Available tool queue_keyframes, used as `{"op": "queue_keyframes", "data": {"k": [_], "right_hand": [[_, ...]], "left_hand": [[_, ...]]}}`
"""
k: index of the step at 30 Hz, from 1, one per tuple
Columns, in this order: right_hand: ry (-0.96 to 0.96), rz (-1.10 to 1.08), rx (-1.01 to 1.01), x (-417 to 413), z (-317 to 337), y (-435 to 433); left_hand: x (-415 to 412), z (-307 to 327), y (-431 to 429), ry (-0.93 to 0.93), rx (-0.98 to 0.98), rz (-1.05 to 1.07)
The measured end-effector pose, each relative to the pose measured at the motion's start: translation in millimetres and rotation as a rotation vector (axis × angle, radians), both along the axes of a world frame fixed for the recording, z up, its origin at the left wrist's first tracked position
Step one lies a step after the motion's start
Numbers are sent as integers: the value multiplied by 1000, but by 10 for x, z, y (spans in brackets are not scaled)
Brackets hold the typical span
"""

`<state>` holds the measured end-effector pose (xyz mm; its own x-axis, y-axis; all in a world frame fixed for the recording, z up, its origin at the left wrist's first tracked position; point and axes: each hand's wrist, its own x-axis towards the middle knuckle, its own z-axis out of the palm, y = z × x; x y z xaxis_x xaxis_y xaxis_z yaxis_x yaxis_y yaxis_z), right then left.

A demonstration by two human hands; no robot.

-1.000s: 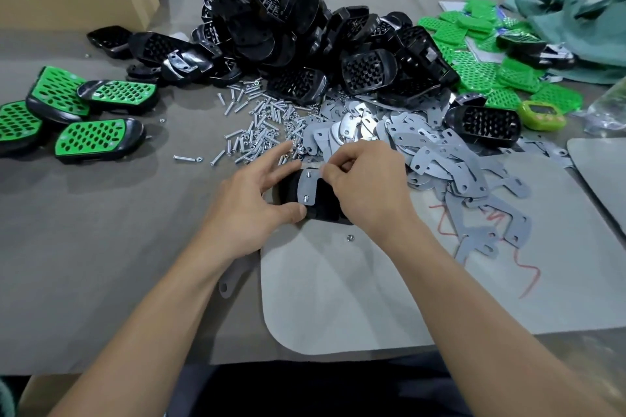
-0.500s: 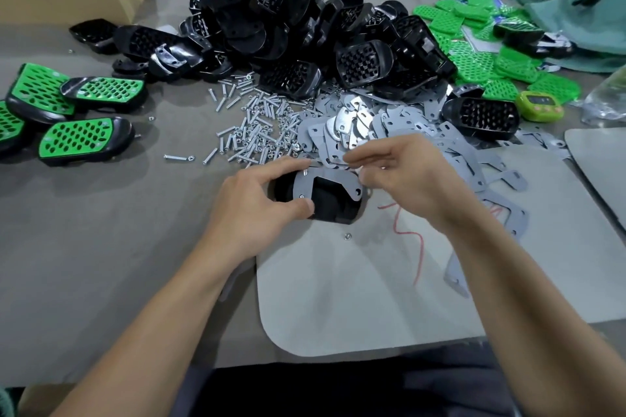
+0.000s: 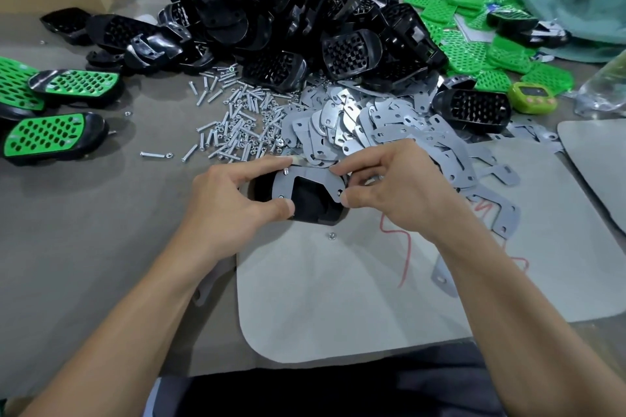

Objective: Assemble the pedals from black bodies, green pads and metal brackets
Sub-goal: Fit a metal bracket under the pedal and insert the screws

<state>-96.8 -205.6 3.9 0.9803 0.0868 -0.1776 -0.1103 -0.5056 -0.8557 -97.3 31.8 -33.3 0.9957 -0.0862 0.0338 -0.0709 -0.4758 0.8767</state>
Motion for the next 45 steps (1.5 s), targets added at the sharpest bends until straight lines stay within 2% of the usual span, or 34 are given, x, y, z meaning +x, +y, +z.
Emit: {"op": "queue_keyframes", "data": {"k": [9,17,22,29,32,33,35,37,39,40,45], "right_hand": [[41,4,110,-2,-56,12],[24,121,133,-33,-66,101],[41,204,71,34,-33,90],[-5,122,172,-107,-131,99],[-23,86,181,-174,-161,119],[-30,77,177,-190,-167,134],[-59,55,152,-205,-193,175],[-84,31,126,-228,-211,218],[-95,5,125,-243,-206,239],[-100,-5,120,-246,-199,249],[-137,-54,-11,-283,-184,379]], "left_hand": [[-19,30,-1,-9,35,-24],[-76,17,-307,-129,311,100],[-93,25,-325,-164,360,82],[-46,105,-296,-130,449,30],[-131,87,-291,-191,510,-5],[-182,75,-296,-196,497,-7],[-311,68,-281,-150,352,52],[-493,45,-232,-218,263,136],[-674,14,-224,-379,358,203],[-744,-4,-247,-391,362,217],[-804,-46,-430,-149,154,325]]}}
